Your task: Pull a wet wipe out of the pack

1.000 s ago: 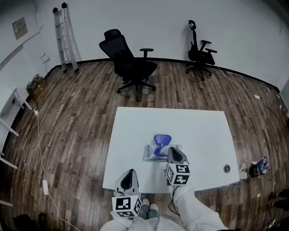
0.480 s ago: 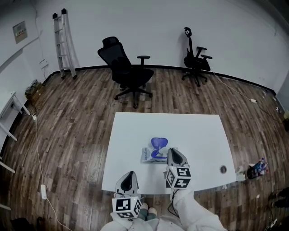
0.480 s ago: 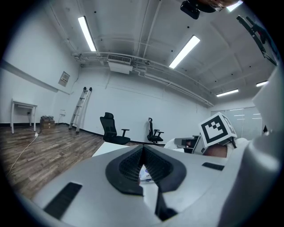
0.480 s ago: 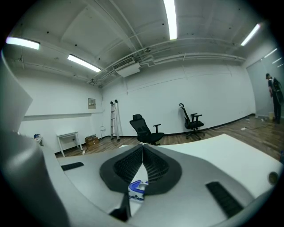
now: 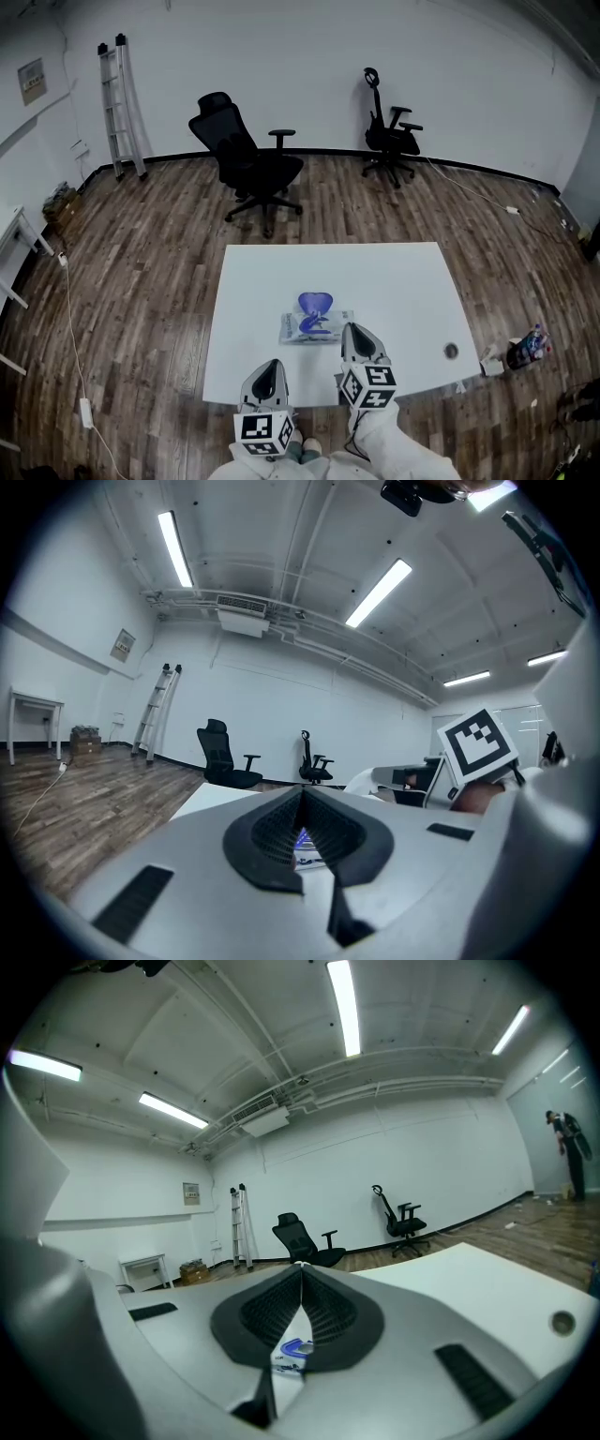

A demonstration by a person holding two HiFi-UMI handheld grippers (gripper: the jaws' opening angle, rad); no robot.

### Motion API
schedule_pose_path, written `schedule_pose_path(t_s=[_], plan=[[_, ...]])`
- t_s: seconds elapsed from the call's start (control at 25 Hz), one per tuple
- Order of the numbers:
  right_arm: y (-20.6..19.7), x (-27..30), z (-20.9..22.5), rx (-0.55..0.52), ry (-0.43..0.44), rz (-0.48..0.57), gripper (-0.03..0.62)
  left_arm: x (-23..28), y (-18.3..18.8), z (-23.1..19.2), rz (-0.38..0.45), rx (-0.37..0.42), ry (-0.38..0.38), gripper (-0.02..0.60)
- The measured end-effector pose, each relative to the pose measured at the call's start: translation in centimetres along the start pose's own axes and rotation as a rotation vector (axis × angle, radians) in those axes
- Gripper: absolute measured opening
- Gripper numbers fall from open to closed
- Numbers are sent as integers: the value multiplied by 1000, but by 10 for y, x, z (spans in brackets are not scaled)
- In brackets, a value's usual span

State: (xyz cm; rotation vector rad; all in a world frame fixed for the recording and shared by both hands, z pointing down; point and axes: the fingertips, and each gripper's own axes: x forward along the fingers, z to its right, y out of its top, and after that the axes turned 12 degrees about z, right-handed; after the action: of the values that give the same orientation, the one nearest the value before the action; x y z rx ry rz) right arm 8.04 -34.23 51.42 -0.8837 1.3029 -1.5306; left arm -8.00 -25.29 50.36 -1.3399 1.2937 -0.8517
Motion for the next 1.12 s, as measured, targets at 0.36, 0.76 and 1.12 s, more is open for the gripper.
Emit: schedule_pose_path(t_s=[0.36, 0.76, 1.12], plan=[[2, -37, 9, 28, -17, -2, 11, 7, -5, 24, -15, -3, -49, -2], [-23, -66, 17, 26, -49, -54, 11, 24, -8, 41, -25, 1, -85, -2], [-19, -66, 23, 11, -63, -44, 11, 32, -7, 46, -19, 0, -105, -2]])
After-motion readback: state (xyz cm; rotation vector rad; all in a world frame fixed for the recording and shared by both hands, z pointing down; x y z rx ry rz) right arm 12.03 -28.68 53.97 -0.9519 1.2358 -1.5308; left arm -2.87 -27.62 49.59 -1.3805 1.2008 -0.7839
